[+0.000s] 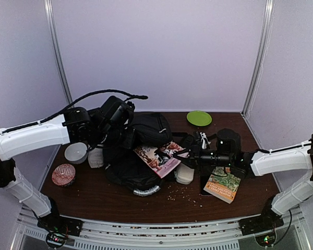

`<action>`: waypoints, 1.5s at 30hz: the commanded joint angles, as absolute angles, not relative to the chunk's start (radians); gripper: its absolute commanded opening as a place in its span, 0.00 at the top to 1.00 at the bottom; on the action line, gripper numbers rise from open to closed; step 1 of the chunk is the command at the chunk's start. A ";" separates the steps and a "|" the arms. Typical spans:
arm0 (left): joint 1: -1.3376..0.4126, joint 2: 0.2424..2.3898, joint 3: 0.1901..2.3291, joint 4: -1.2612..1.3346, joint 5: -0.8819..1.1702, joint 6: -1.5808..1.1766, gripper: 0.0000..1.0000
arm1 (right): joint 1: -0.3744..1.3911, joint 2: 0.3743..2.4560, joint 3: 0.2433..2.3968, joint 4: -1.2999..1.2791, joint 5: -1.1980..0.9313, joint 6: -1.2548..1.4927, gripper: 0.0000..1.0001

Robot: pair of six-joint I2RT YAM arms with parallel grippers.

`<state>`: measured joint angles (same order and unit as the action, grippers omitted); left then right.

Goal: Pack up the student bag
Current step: Place the book in the student bag.

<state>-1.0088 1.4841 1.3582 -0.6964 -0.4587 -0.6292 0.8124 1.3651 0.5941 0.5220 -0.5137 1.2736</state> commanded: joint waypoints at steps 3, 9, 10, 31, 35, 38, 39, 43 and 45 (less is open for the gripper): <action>-1.048 1.402 1.319 -0.483 -0.493 -0.759 1.00 | 0.807 1.499 0.748 0.573 -0.386 1.326 1.00; -1.077 1.400 1.333 -0.447 -0.502 -0.834 1.00 | 0.803 1.702 0.995 0.453 -0.356 1.266 1.00; -1.080 1.396 1.328 -0.432 -0.500 -0.845 1.00 | 0.804 1.736 1.026 0.456 -0.357 1.266 1.00; -1.047 1.474 1.338 -0.348 -0.383 -0.870 1.00 | 0.823 2.052 1.049 0.834 -0.381 1.389 1.00; -1.012 1.495 1.339 -0.339 -0.350 -0.864 1.00 | 0.813 1.980 1.000 0.770 -0.385 1.319 1.00; -0.986 1.515 1.351 -0.331 -0.334 -0.861 1.00 | 0.809 1.924 0.951 0.740 -0.385 1.272 1.00; -0.976 1.526 1.364 -0.331 -0.322 -0.861 1.00 | 0.808 1.907 0.937 0.730 -0.388 1.254 1.00; -0.945 1.600 1.452 -0.345 -0.294 -0.861 1.00 | 0.809 1.858 0.884 0.705 -0.392 1.198 1.00; -0.939 1.646 1.522 -0.365 -0.285 -0.870 1.00 | 0.809 1.839 0.861 0.703 -0.389 1.178 1.00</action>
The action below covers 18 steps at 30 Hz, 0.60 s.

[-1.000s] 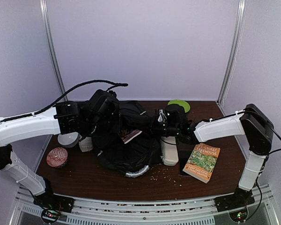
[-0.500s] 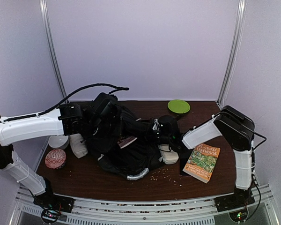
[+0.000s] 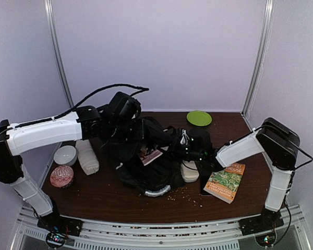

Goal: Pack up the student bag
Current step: Place the book in the student bag.

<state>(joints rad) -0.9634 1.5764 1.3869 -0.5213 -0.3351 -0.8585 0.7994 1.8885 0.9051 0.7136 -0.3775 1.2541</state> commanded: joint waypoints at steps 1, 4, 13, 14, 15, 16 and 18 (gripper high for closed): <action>-0.936 1.665 1.544 -0.372 -0.284 -0.877 1.00 | 0.810 1.830 0.851 0.700 -0.390 1.169 1.00; -0.924 1.721 1.598 -0.394 -0.282 -0.911 1.00 | 0.811 1.807 0.811 0.712 -0.388 1.147 1.00; -0.890 1.761 1.575 -0.384 -0.260 -0.989 1.00 | 0.811 1.763 0.726 0.769 -0.413 1.131 1.00; -0.890 1.756 1.565 -0.377 -0.255 -0.992 1.00 | 0.810 1.761 0.728 0.758 -0.413 1.131 0.93; -0.890 1.750 1.555 -0.371 -0.253 -0.997 1.00 | 0.810 1.759 0.731 0.748 -0.413 1.135 0.85; -0.890 1.746 1.545 -0.367 -0.251 -1.002 1.00 | 0.811 1.757 0.732 0.749 -0.412 1.145 0.76; -0.890 1.735 1.522 -0.355 -0.244 -1.010 1.00 | 0.810 1.746 0.725 0.764 -0.403 1.172 0.63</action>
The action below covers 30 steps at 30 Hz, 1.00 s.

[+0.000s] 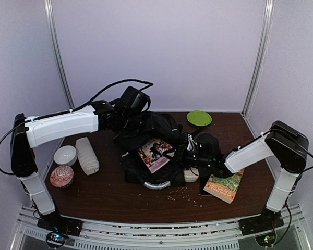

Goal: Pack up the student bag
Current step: Place the book in the student bag.

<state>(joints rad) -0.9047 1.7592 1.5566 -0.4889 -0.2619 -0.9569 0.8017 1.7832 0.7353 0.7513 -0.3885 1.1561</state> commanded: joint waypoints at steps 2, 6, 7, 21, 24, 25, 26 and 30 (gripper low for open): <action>-0.891 1.727 1.507 -0.352 -0.241 -1.014 1.00 | 0.810 1.720 0.704 0.773 -0.381 1.195 0.55; -0.891 1.713 1.492 -0.351 -0.242 -1.016 1.00 | 0.821 1.626 0.642 0.732 -0.328 1.194 0.43; -0.891 1.712 1.493 -0.351 -0.241 -1.017 1.00 | 0.825 1.597 0.623 0.715 -0.314 1.190 0.40; -0.940 1.710 1.481 -0.310 -0.223 -1.060 1.00 | 0.878 1.402 0.528 0.530 -0.124 1.163 0.68; -0.963 1.684 1.436 -0.268 -0.235 -1.114 1.00 | 0.887 1.424 0.555 0.542 -0.094 1.172 0.93; -0.971 1.675 1.423 -0.259 -0.242 -1.132 1.00 | 0.891 1.431 0.568 0.541 -0.086 1.163 0.98; -0.979 1.666 1.413 -0.251 -0.246 -1.148 1.00 | 0.896 1.434 0.580 0.534 -0.074 1.151 1.00; -1.018 1.649 1.434 -0.225 -0.249 -1.177 1.00 | 0.907 1.481 0.603 0.626 -0.105 1.138 1.00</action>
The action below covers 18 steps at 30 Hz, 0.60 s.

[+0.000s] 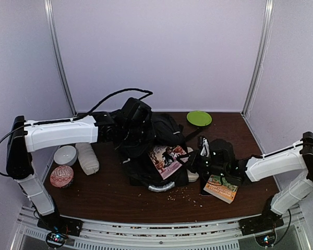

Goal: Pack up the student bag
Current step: Place the book in the student bag.

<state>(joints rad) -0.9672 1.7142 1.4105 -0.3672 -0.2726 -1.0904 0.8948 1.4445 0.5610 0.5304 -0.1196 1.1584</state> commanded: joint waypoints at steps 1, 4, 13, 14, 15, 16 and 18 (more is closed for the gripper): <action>-1.028 1.650 1.448 -0.225 -0.245 -1.180 1.00 | 0.907 1.494 0.603 0.665 -0.119 1.144 1.00; -1.060 1.655 1.468 -0.208 -0.237 -1.201 1.00 | 0.907 1.532 0.610 0.721 -0.127 1.177 1.00; -1.095 1.645 1.421 -0.073 -0.284 -1.336 1.00 | 0.895 1.712 0.637 1.088 -0.083 1.374 1.00; -1.095 1.646 1.418 -0.050 -0.285 -1.346 1.00 | 0.894 1.737 0.637 1.140 -0.071 1.396 1.00; -1.097 1.648 1.420 -0.030 -0.289 -1.349 1.00 | 0.894 1.765 0.639 1.190 -0.055 1.415 1.00; -1.098 1.653 1.426 -0.017 -0.296 -1.353 1.00 | 0.894 1.791 0.641 1.225 -0.046 1.431 1.00; -1.098 1.666 1.439 -0.001 -0.298 -1.360 1.00 | 0.897 1.830 0.639 1.276 -0.013 1.458 1.00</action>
